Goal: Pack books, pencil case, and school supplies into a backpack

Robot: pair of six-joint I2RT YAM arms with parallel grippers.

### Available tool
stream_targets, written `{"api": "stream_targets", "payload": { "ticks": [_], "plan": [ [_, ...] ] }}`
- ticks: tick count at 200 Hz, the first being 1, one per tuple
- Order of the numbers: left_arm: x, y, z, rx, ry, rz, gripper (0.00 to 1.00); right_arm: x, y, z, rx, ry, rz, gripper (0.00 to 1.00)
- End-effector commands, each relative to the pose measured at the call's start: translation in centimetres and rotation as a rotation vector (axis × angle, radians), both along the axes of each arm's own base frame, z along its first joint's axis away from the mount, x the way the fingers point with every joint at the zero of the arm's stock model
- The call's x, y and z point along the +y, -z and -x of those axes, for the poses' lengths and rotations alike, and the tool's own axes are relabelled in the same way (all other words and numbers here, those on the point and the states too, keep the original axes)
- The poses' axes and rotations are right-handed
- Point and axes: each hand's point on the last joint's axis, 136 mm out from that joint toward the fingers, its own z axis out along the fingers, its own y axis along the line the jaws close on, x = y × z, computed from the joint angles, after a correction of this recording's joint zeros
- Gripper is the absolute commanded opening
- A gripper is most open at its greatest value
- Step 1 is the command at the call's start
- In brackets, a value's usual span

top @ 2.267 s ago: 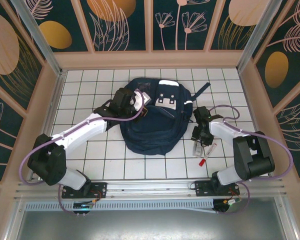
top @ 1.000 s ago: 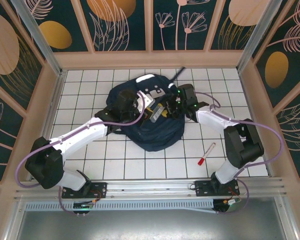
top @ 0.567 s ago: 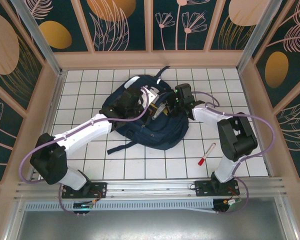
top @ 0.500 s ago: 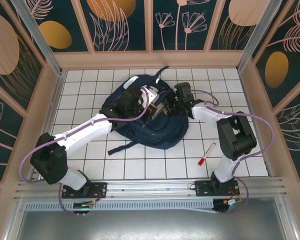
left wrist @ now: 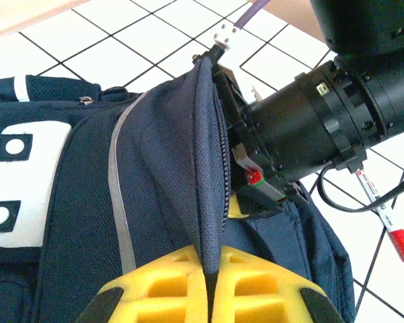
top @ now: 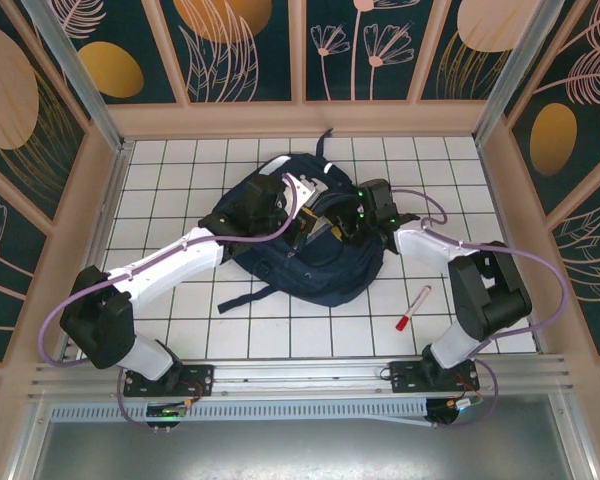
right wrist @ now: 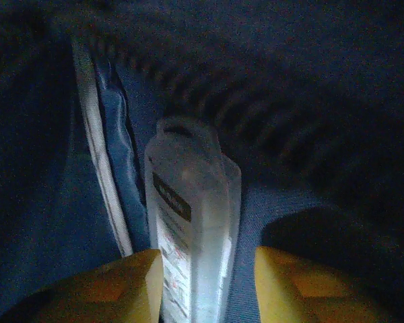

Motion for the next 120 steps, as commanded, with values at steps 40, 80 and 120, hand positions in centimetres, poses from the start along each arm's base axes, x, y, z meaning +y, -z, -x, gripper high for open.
{"api": "stream_targets", "payload": {
  "ticks": [40, 80, 120],
  "plan": [
    [-1.6, -3.6, -0.4, -0.082, 0.048, 0.138, 0.00, 4.7, -1.6, -2.9, -0.134, -0.083, -0.173, 0.15],
    [-0.2, -2.7, -2.1, -0.067, -0.039, 0.123, 0.00, 4.2, -2.2, -3.5, -0.139, -0.100, -0.132, 0.29],
    [2.0, -0.6, -5.6, -0.033, -0.198, 0.120, 0.00, -1.3, -0.2, 0.6, -0.030, -0.125, 0.089, 0.58]
  ]
}}
